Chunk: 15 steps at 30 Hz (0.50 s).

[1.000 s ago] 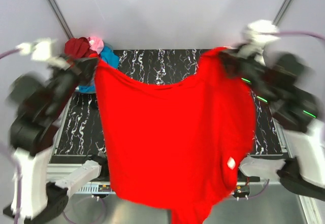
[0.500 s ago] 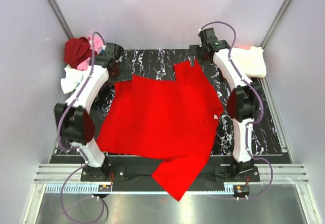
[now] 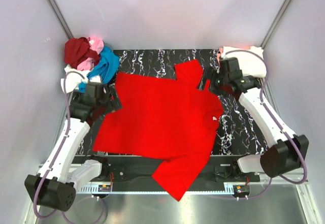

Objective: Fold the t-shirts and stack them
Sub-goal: Flatten the tshirt out

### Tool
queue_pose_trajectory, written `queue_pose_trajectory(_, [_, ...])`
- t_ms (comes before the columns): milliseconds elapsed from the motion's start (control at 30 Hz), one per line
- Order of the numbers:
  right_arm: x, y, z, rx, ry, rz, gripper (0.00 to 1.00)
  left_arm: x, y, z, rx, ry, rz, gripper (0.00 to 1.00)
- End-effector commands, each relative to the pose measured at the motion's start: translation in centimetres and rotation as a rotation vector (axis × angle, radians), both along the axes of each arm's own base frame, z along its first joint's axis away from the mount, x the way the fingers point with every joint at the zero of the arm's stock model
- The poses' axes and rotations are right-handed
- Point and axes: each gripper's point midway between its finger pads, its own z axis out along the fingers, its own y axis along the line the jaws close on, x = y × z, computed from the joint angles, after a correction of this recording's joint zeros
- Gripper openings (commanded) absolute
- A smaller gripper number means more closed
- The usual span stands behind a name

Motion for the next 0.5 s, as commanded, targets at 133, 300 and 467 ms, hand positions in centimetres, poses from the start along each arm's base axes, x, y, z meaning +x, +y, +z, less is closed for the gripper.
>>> queue_pose_trajectory(133, [-2.7,0.4,-8.0,0.02,0.273,-0.052,1.0,-3.7,-1.1,-3.9,-0.036,0.073,0.009,0.99])
queue_pose_trajectory(300, [-0.2,-0.8,-11.4,-0.08,0.371,-0.06,1.0,-2.9,-1.5,-6.4,-0.023,0.189,0.038,0.99])
queue_pose_trajectory(467, [2.6,-1.5,-15.7,-0.112,0.496,-0.059,1.0,-1.4,-2.6,-9.4,-0.055,0.229,0.031,0.99])
